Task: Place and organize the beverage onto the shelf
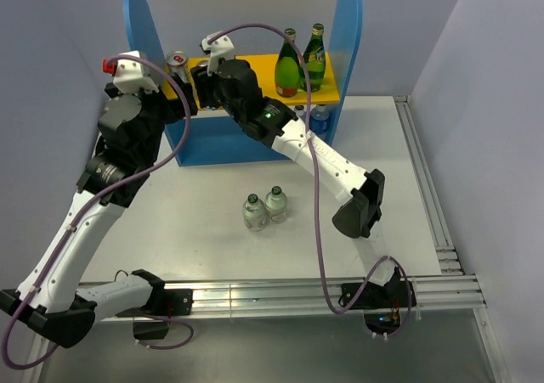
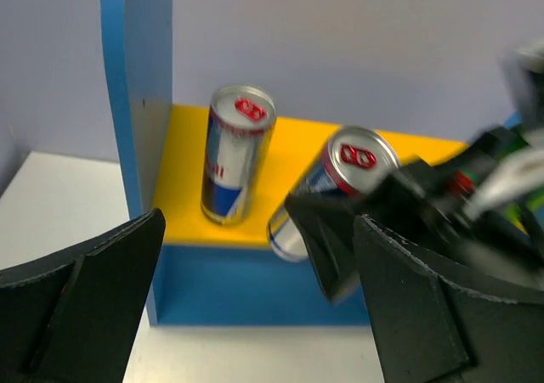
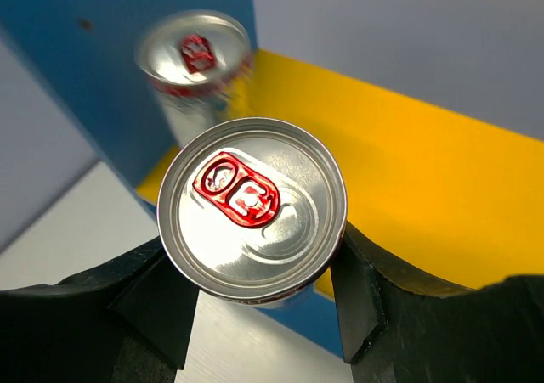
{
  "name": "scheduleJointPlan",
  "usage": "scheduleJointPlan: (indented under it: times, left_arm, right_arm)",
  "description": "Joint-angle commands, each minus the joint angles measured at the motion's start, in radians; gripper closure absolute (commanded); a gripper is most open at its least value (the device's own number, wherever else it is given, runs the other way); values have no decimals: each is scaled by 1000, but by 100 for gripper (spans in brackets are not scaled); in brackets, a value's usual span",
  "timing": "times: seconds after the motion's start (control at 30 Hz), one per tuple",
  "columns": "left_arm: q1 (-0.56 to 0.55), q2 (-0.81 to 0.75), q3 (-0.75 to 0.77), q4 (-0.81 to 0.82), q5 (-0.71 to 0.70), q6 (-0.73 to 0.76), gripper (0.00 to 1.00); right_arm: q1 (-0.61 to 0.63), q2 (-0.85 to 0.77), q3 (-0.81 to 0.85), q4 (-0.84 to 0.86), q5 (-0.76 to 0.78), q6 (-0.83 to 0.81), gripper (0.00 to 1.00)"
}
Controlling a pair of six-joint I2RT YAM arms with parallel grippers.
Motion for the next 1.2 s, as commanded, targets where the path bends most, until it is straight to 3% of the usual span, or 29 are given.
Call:
scheduleJointPlan:
  times: [0.0,0.4,0.9,0.97,1.0,1.1,1.17]
  left_arm:
    - [-38,-49,-37,-56,-52,-42,1]
    - [-90,-102,-83,-73,-63,-58,1]
    - [-94,-95,-100,-62,-57,-62,1]
    - [-94,-95,-101,-64,-59,-64,1]
    - [-94,-98,-103,-64,-57,-62,1]
    - [-94,-99,-106,-64,-62,-62,1]
    - [-94,-100,-108,-64,-63,-61,1]
  right_arm:
    - [-43,-35,102,47,-12,5,100]
    - [-99,66,190,85,-26,0,100]
    - [-101,115,174,93,-72,66,100]
    - [-99,115,167,94,-70,66,89]
    - [-98,115,164,96,-67,66,66]
    - [-93,118,153,98,-63,67,24]
    - [-90,120,150,98,-61,71,15]
